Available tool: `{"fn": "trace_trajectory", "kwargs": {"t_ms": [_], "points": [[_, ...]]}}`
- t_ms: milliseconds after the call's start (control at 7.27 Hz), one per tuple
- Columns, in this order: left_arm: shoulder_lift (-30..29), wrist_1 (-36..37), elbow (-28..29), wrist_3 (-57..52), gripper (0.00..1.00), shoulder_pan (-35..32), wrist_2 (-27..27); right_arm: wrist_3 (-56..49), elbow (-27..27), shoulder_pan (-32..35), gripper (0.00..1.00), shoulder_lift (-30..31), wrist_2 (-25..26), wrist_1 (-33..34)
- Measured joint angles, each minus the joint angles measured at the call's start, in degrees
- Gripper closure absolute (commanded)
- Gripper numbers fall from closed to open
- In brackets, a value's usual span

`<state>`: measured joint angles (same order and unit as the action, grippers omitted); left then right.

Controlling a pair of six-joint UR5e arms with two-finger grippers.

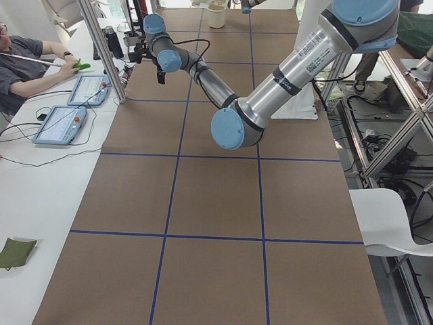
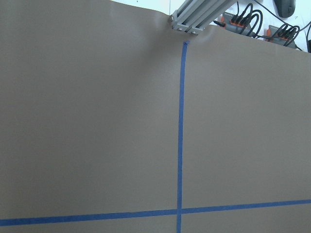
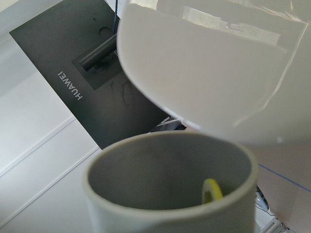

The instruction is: Left arm hands cup to right arm to dump lemon

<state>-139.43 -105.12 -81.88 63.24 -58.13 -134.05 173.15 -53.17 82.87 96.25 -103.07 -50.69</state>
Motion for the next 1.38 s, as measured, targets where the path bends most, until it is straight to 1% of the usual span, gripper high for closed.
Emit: {"fn": "trace_trajectory", "kwargs": {"t_ms": [413, 825, 1100, 1238, 1375], "points": [[-1.07, 1.34, -0.03, -0.05, 0.0, 0.19, 0.02, 5.94, 0.16, 0.0, 0.93, 0.56, -0.1, -2.17], [-1.26, 1.49, 0.02, -0.05, 0.0, 0.21, 0.02, 7.54, 0.01, -0.01, 0.93, 0.51, -0.29, -3.17], [-1.28, 1.49, 0.03, -0.05, 0.0, 0.2, 0.02, 3.2, -0.62, -0.05, 0.93, 0.19, -0.81, -3.56], [-1.28, 1.49, 0.04, -0.05, 0.0, 0.16, 0.02, -1.39, -0.95, -0.06, 0.91, 0.1, -1.5, -3.87], [-1.28, 1.49, 0.05, -0.03, 0.0, 0.15, 0.02, -7.31, -1.2, -0.13, 0.91, 0.02, -2.53, -4.55]]}}
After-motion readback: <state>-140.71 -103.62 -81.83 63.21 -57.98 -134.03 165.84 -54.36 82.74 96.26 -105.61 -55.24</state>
